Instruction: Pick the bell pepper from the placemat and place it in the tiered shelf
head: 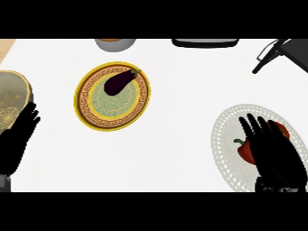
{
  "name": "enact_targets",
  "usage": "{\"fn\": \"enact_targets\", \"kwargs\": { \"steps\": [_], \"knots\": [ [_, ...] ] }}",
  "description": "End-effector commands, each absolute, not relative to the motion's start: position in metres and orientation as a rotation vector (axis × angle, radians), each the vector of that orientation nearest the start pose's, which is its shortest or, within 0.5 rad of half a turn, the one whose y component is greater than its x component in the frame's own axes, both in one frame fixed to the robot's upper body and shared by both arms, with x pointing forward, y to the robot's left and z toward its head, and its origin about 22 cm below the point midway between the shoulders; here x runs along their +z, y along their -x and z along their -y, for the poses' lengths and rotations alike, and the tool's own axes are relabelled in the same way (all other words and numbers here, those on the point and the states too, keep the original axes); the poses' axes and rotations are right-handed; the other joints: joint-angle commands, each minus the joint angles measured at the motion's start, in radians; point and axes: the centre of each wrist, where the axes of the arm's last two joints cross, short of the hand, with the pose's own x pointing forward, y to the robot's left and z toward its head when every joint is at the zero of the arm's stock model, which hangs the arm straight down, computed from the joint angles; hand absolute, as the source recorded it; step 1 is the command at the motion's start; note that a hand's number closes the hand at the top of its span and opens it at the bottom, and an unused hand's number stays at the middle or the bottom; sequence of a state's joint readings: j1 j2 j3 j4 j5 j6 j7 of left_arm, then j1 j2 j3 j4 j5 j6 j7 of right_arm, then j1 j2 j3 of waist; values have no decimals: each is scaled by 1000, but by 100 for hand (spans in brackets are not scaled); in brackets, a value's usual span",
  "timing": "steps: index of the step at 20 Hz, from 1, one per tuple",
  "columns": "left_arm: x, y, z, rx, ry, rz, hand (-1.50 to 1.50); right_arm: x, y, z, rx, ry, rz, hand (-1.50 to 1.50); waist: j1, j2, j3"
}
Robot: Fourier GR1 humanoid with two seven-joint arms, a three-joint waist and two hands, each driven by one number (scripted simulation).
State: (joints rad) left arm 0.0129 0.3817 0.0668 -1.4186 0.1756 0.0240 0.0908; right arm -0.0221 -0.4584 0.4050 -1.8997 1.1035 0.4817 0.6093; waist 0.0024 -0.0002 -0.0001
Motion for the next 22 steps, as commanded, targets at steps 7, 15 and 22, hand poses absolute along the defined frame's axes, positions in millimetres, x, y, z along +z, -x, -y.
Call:
{"fn": "enact_targets", "kwargs": {
  "steps": [7, 15, 22],
  "knots": [
    [6, -229, -352, -25, -270, 1319, 0, 40, -237, 231, 1389, 1136, 838, -150, 1, 0, 0],
    [-5, -223, -349, -40, -269, 1341, 0, 31, -261, 251, 1393, 1122, 852, -150, 1, 0, 0],
    [2, -238, -344, -31, -243, 1334, 0, 15, -254, 268, 1370, 1089, 826, 150, -2, 0, 0]
  ]
}}
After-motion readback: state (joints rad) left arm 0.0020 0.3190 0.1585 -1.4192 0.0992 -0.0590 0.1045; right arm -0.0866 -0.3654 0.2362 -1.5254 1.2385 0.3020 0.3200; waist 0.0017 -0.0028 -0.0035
